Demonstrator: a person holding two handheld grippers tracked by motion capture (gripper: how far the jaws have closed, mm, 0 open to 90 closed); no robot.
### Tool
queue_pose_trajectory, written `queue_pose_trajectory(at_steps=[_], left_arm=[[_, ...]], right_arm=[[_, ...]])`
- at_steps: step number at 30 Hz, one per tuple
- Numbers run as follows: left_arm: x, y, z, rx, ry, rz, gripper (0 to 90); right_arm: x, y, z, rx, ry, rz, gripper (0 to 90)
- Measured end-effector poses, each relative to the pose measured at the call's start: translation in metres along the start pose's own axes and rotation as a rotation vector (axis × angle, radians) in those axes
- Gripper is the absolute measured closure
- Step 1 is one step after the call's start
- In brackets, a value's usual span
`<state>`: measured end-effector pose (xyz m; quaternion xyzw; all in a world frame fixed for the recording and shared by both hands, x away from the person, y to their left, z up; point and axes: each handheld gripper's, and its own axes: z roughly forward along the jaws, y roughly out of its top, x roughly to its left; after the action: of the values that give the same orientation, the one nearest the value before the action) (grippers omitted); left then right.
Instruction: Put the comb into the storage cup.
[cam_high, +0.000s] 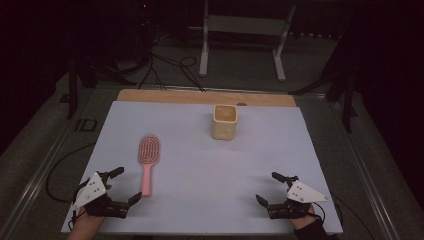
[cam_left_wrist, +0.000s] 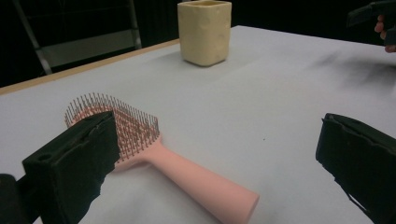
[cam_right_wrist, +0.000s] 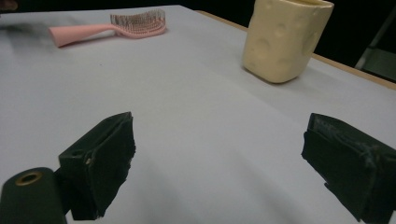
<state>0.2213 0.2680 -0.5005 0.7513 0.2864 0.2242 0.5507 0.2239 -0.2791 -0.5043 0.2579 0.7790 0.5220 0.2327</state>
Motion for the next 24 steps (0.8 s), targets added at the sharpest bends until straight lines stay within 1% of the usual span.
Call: queue_pose_trajectory(at_steps=[3,7,14,16,20,22,24], left_arm=[[-0.0001,0.0004,0.0001,-0.001,0.000,0.002,0.0],[0.0008,0.0003,0.0013,0.004,-0.001,0.002,0.0],[0.0018,-0.0002,0.0017,0.003,-0.002,-0.002,0.0],[0.0026,-0.0005,0.0007,0.004,0.001,-0.004,0.0],[0.0024,-0.0002,-0.0005,0.004,-0.006,-0.003,0.0],[0.0018,0.0004,-0.0004,0.007,-0.007,0.004,0.0],[0.0011,0.0010,-0.0004,0.005,-0.009,0.000,0.0]], right_arm=[[-0.0010,-0.0005,-0.0008,0.000,0.002,0.005,8.9],[-0.0026,-0.0011,-0.0026,-0.009,0.002,0.030,8.9],[-0.0024,-0.0014,-0.0038,-0.006,-0.011,0.028,8.9],[-0.0020,-0.0009,-0.0038,-0.002,-0.022,0.023,8.9],[-0.0017,0.0002,-0.0041,-0.002,-0.026,0.014,8.9],[-0.0012,0.0007,-0.0042,-0.005,-0.027,0.013,8.9],[-0.0002,0.0012,-0.0044,-0.006,-0.026,0.008,8.9]])
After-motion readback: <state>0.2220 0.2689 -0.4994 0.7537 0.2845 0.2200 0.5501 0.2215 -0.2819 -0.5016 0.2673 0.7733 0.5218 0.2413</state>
